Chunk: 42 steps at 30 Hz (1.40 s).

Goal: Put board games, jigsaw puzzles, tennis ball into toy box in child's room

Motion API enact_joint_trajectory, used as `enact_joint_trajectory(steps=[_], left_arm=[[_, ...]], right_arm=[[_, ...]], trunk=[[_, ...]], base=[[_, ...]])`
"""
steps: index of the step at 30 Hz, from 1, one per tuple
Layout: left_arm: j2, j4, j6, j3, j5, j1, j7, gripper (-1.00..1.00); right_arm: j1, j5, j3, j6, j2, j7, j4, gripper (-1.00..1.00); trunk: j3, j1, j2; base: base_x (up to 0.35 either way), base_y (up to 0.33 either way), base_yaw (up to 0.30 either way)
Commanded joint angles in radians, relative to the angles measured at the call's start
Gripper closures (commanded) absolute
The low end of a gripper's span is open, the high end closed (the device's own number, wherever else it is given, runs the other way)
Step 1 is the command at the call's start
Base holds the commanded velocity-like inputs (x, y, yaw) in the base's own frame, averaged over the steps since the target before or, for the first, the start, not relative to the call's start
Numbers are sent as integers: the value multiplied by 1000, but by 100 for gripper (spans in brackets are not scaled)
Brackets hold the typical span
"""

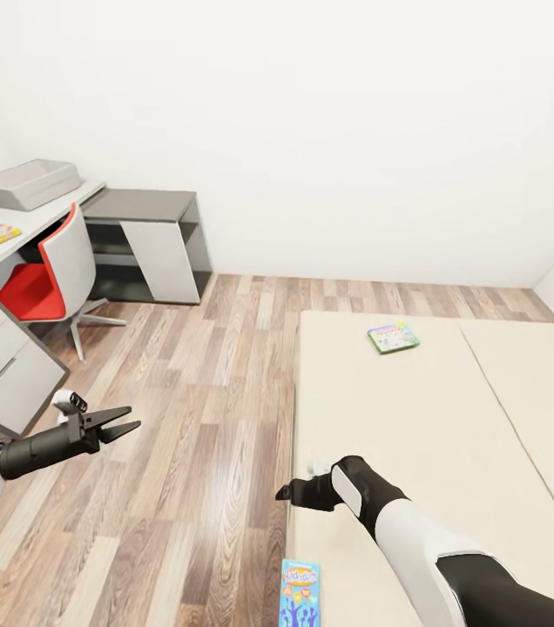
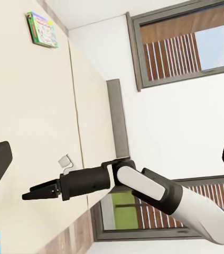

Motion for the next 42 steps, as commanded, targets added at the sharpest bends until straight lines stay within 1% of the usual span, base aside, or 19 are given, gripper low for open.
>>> enact_joint_trajectory(steps=[1,42], left_arm=[[0,0,11,0,0,0,-4,-100],[2,0,11,1,0,0,-4,-100]], right_arm=[[0,-5,1,5,0,-1,-1,-100],[0,-3,1,3,0,-3,0,-100]], trunk=[[0,1,-2],[68,1,-2]], base=[[0,0,0],[0,0,0]])
